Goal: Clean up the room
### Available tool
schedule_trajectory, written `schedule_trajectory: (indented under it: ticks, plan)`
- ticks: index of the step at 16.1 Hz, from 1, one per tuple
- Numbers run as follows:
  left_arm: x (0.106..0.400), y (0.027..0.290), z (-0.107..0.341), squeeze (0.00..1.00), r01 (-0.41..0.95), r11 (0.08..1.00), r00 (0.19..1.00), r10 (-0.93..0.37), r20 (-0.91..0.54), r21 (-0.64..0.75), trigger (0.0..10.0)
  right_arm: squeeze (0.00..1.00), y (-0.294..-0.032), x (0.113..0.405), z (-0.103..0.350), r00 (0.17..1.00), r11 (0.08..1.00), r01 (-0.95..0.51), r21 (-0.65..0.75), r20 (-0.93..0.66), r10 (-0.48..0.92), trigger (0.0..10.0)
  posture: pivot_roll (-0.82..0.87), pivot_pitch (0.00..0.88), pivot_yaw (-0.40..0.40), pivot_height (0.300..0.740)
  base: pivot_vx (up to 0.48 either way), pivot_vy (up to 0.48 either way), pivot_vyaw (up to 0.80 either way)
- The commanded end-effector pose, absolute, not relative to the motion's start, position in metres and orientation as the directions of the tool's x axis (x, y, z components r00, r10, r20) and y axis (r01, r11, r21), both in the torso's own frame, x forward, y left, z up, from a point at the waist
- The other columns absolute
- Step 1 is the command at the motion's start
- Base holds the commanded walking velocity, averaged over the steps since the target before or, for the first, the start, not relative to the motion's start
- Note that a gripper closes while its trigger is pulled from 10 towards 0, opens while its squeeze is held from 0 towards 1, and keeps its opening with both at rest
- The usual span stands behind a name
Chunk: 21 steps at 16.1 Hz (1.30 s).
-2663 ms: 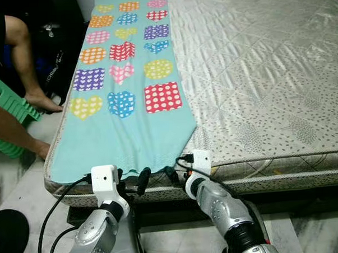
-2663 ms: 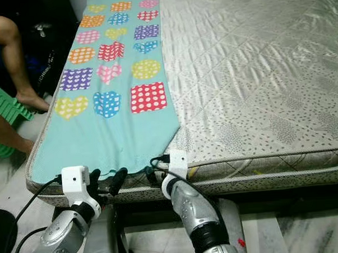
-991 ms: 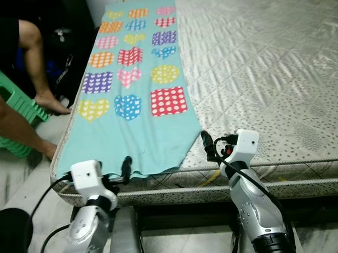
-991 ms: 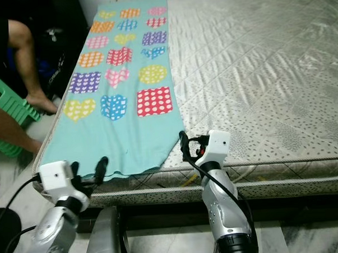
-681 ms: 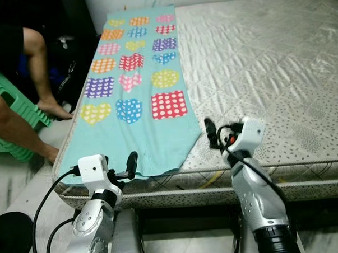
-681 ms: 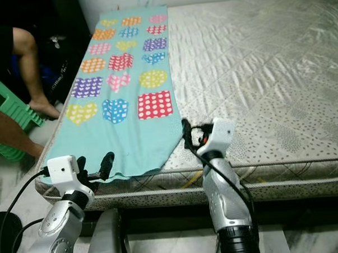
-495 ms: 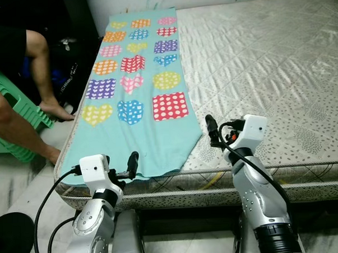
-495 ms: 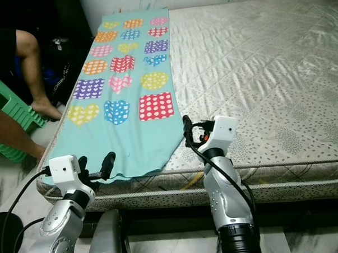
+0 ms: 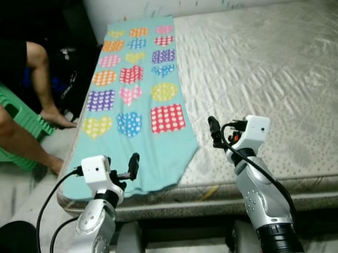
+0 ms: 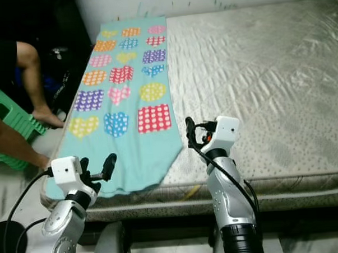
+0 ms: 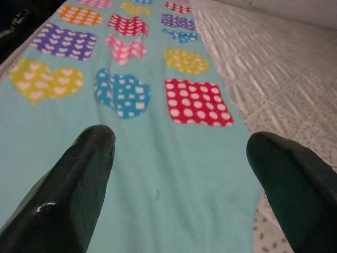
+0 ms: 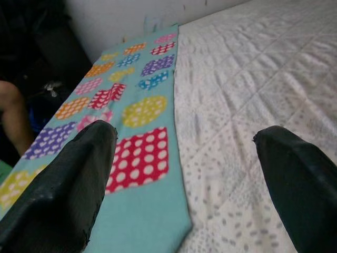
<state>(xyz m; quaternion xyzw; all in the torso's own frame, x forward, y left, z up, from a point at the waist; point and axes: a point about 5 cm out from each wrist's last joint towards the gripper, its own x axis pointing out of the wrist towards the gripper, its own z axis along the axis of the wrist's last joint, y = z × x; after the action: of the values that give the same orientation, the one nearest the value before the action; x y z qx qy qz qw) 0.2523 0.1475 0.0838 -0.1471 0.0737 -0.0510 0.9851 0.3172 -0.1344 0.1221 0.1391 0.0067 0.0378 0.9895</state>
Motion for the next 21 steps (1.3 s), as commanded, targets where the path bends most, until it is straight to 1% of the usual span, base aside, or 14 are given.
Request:
schedule_trajectory:
  ticks: [1, 2, 4, 5, 19, 21]
  plan:
    - [0.253, 0.150, 0.085, 0.00, 0.084, 0.957, 0.986, -0.120, -0.117, -0.279, 10.0, 0.00, -0.131, 0.318, 0.122, 0.996, 0.958, -0.080, 0.275, -0.010, 0.086, 10.0, -0.06, 0.000, 0.085, 0.689, 0.000, 0.000, 0.00]
    - [0.254, 0.150, 0.085, 0.00, 0.085, 0.957, 0.986, -0.122, -0.117, -0.278, 10.0, 0.00, -0.131, 0.317, 0.121, 0.996, 0.959, -0.079, 0.273, -0.012, 0.086, 10.0, -0.06, 0.000, 0.085, 0.699, 0.000, 0.000, 0.00]
    - [0.254, 0.149, 0.084, 0.00, 0.087, 0.957, 0.985, -0.124, -0.119, -0.276, 10.0, 0.00, -0.131, 0.315, 0.118, 0.996, 0.960, -0.079, 0.269, -0.019, 0.087, 10.0, -0.06, 0.000, 0.083, 0.732, 0.000, 0.000, 0.00]
    - [0.254, 0.148, 0.083, 0.00, 0.088, 0.957, 0.985, -0.125, -0.120, -0.276, 10.0, 0.00, -0.132, 0.314, 0.117, 0.996, 0.960, -0.077, 0.268, -0.021, 0.086, 10.0, -0.06, 0.000, 0.083, 0.740, 0.000, 0.000, 0.00]
    - [0.255, 0.142, 0.080, 0.00, 0.106, 0.939, 0.979, -0.156, -0.129, -0.328, 10.0, 0.00, -0.132, 0.312, 0.111, 0.995, 0.961, -0.077, 0.266, -0.038, 0.091, 10.0, -0.07, 0.000, 0.085, 0.740, 0.000, 0.000, 0.00]
    - [0.255, 0.142, 0.080, 0.00, 0.109, 0.938, 0.979, -0.159, -0.130, -0.330, 10.0, 0.00, -0.132, 0.312, 0.110, 0.995, 0.962, -0.076, 0.263, -0.041, 0.090, 10.0, -0.07, 0.000, 0.085, 0.740, 0.000, 0.257, 0.00]
